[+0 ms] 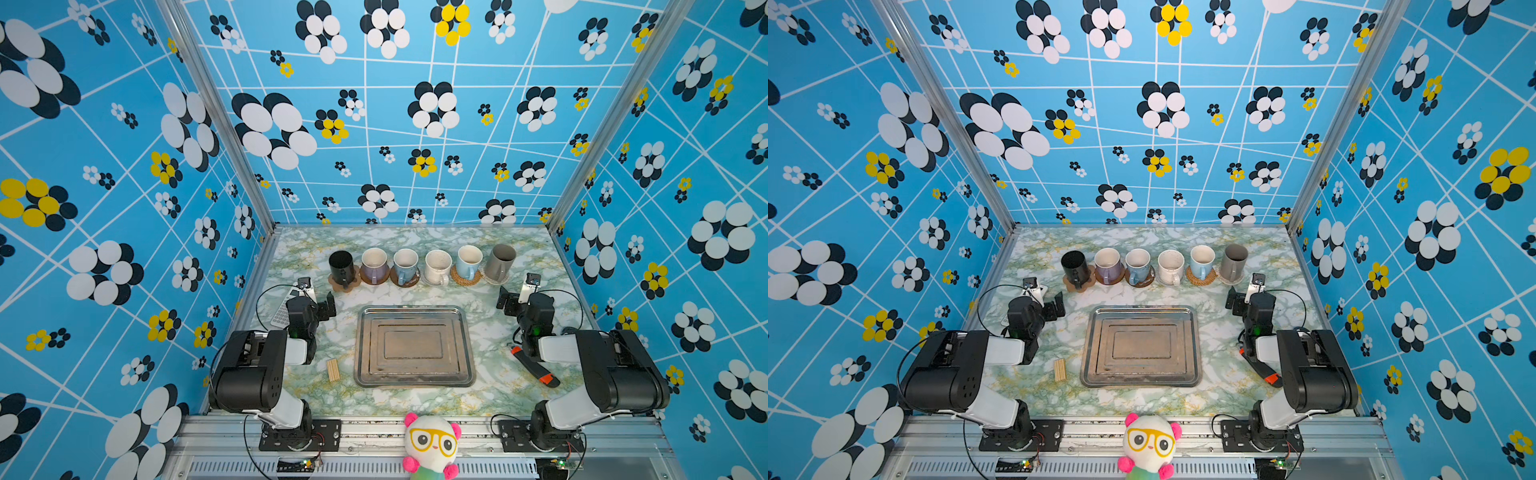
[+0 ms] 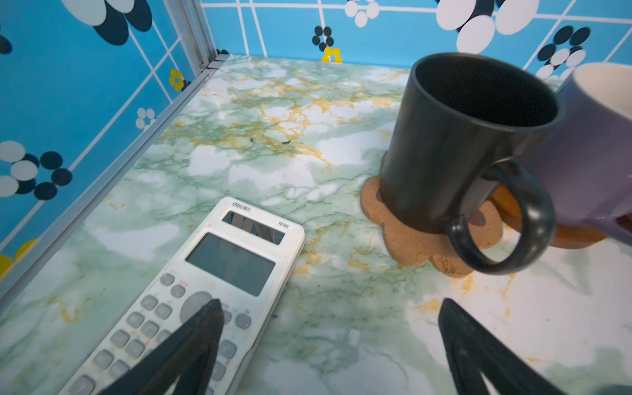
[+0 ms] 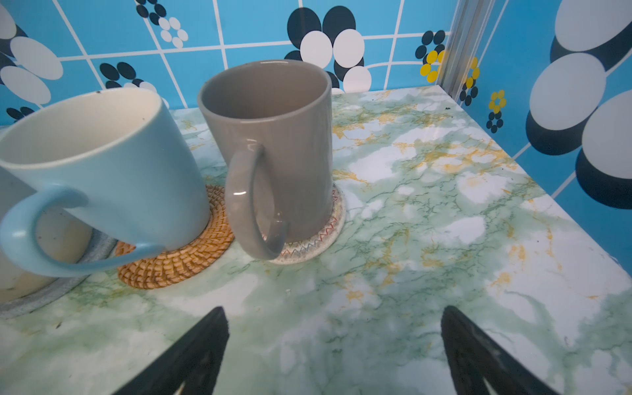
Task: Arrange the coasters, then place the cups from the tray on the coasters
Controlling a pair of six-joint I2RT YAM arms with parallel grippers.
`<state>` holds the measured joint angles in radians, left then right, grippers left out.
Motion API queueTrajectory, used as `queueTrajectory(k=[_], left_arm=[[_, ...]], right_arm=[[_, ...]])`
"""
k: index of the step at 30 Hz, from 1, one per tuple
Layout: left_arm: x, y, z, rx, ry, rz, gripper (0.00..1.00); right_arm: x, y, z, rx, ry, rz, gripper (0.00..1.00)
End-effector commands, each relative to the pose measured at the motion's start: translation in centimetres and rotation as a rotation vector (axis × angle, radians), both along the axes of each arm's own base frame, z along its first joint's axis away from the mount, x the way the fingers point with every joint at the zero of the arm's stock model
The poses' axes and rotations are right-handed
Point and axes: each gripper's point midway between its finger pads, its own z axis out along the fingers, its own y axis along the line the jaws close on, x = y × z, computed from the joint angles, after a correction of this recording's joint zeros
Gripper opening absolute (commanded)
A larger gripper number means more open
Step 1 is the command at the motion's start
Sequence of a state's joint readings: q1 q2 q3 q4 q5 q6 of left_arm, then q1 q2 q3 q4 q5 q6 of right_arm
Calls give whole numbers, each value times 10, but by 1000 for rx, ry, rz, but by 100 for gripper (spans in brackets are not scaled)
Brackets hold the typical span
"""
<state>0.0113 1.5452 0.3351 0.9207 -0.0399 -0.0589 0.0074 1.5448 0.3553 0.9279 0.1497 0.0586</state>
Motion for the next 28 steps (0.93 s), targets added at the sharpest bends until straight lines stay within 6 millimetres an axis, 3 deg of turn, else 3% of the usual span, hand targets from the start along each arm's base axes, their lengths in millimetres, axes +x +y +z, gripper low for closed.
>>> queueTrajectory(k=[1, 28], left_arm=[[11, -6, 18, 0, -59, -41, 99], [12, -9, 17, 27, -46, -35, 99]], right_arm=[[5, -3, 6, -6, -14, -6, 99], [7, 2, 5, -12, -4, 24, 99]])
